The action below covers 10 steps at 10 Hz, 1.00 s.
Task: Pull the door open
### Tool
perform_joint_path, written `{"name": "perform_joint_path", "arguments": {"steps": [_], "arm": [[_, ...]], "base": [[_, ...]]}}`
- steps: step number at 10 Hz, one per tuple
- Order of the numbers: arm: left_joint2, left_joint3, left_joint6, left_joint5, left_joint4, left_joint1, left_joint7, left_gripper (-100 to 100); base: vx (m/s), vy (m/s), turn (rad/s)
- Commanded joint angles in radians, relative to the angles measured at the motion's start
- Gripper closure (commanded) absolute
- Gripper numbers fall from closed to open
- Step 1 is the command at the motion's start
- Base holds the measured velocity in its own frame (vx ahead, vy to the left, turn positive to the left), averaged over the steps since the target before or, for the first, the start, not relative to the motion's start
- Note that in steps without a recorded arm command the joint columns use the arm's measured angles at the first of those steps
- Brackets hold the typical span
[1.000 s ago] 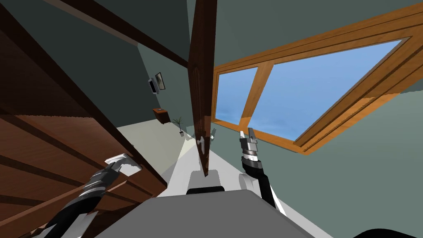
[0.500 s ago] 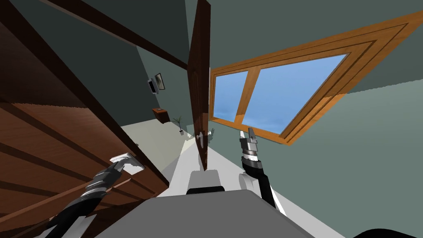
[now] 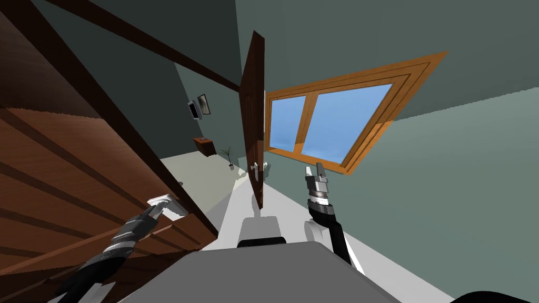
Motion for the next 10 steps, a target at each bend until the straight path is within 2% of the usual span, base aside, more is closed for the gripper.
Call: {"name": "perform_joint_path", "arguments": {"steps": [1,2,3,6,7,10], "arm": [[0.0,0.0,0.0,0.0,0.0,0.0,0.0,100],[-0.002,-0.01,-0.029,-0.017,-0.009,0.017,0.019,100],[-0.001,-0.012,-0.037,-0.022,-0.012,0.021,0.025,100],[0.002,-0.026,-0.093,-0.053,-0.033,0.051,0.06,100],[0.003,-0.028,-0.102,-0.059,-0.036,0.056,0.066,100],[0.006,-0.039,-0.15,-0.085,-0.054,0.082,0.097,100]], "base": [[-0.1,-0.008,-0.02],[-0.145,-0.017,-0.012],[-0.179,0.006,-0.014],[-0.175,0.033,-0.018],[-0.148,0.017,-0.008],[-0.17,0.009,-0.002]]}}
